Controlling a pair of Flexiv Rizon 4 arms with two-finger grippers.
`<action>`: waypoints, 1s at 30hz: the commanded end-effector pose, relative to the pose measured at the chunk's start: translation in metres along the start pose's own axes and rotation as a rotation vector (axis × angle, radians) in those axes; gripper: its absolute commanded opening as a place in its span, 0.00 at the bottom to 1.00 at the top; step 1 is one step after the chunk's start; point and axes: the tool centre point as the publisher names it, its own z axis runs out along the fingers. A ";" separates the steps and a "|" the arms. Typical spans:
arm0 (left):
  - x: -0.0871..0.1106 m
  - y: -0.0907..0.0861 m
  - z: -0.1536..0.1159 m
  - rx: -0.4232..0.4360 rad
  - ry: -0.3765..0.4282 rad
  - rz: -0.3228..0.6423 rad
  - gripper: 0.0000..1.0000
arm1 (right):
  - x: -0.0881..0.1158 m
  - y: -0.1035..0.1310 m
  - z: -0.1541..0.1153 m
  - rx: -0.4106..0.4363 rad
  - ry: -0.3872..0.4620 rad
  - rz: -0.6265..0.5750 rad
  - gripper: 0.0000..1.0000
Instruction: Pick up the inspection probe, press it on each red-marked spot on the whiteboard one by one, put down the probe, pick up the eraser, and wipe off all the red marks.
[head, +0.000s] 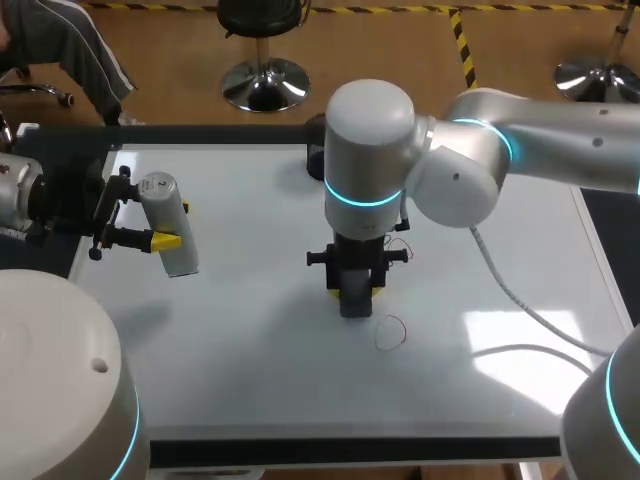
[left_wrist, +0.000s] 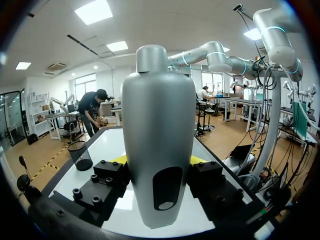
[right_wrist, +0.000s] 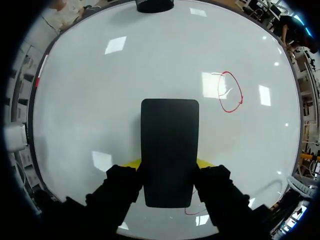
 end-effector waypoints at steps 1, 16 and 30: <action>0.000 -0.001 -0.001 0.000 0.001 0.001 0.00 | 0.015 0.001 -0.009 -0.012 -0.014 -0.016 0.00; 0.000 -0.001 -0.001 0.000 0.001 0.001 0.00 | 0.070 0.008 -0.007 -0.017 0.004 -0.104 0.00; 0.000 -0.001 -0.001 0.000 0.001 0.001 0.00 | 0.085 0.012 0.002 -0.014 0.011 -0.140 0.00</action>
